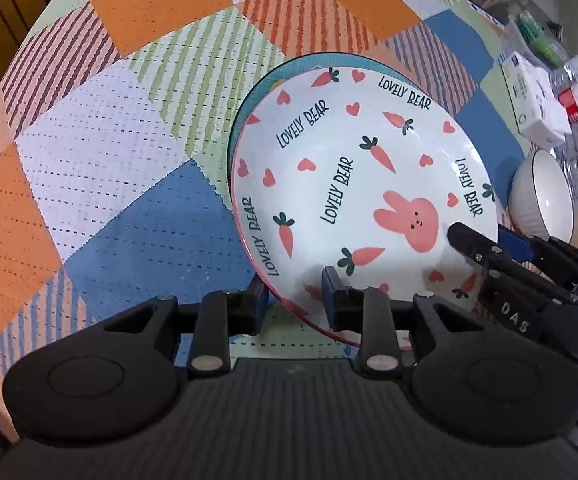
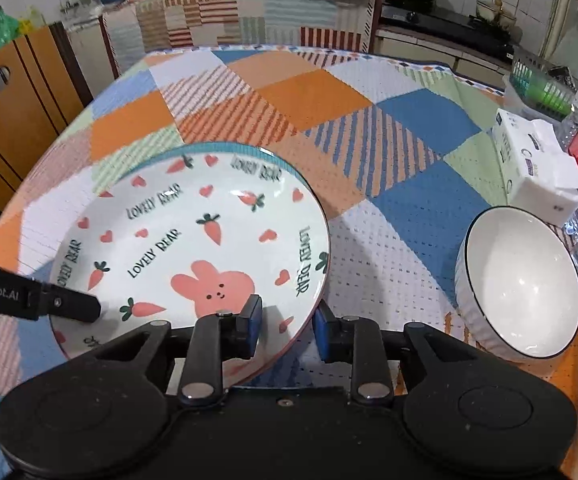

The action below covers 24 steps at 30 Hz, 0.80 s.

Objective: Organize plates and bowls
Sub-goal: 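Lower the bunny-print plate onto the stack and open the left gripper, then withdraw the left gripper from the plate stack toward the white bowls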

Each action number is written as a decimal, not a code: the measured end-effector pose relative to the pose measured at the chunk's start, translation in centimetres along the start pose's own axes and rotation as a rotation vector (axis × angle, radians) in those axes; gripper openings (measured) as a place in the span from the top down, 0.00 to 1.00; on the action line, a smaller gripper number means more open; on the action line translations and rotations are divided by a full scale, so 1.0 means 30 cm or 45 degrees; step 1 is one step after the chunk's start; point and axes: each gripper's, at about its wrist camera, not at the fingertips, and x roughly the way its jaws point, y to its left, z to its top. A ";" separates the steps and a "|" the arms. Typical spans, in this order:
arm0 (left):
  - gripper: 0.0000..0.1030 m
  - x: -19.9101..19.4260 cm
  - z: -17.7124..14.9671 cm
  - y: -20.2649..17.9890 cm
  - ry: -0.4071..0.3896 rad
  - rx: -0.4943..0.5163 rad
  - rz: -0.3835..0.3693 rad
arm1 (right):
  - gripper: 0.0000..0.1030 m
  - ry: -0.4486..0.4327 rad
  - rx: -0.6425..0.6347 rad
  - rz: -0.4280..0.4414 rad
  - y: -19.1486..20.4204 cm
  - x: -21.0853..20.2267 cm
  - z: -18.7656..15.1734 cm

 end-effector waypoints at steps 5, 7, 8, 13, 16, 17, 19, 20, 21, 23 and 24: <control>0.74 -0.020 -0.015 -0.023 -0.044 0.073 0.061 | 0.67 -0.007 0.063 0.023 -0.012 0.020 0.002; 0.74 -0.044 -0.022 -0.034 -0.061 0.090 0.063 | 0.67 -0.001 0.053 -0.011 -0.007 0.005 0.001; 0.74 -0.059 -0.026 -0.039 -0.072 0.100 0.052 | 0.67 -0.017 0.028 -0.053 0.001 -0.019 -0.003; 0.74 -0.139 -0.055 -0.074 -0.116 0.140 0.031 | 0.66 -0.089 0.016 -0.041 -0.002 -0.155 -0.024; 0.74 -0.187 -0.082 -0.100 -0.133 0.173 0.030 | 0.66 -0.127 0.030 -0.006 -0.022 -0.240 -0.040; 0.74 -0.205 -0.092 -0.110 -0.138 0.186 0.030 | 0.66 -0.136 0.032 -0.003 -0.027 -0.263 -0.046; 0.74 -0.234 -0.113 -0.126 -0.144 0.206 0.025 | 0.65 -0.151 0.034 0.008 -0.037 -0.304 -0.053; 0.74 -0.249 -0.123 -0.135 -0.145 0.218 0.023 | 0.65 -0.159 0.039 0.015 -0.041 -0.329 -0.057; 0.74 -0.263 -0.135 -0.144 -0.146 0.233 0.024 | 0.64 -0.164 0.044 0.020 -0.045 -0.348 -0.060; 0.72 -0.294 -0.161 -0.164 -0.154 0.268 0.035 | 0.64 -0.181 0.046 0.030 -0.050 -0.393 -0.070; 0.72 -0.310 -0.176 -0.176 -0.160 0.291 0.042 | 0.63 -0.191 0.044 0.033 -0.051 -0.414 -0.075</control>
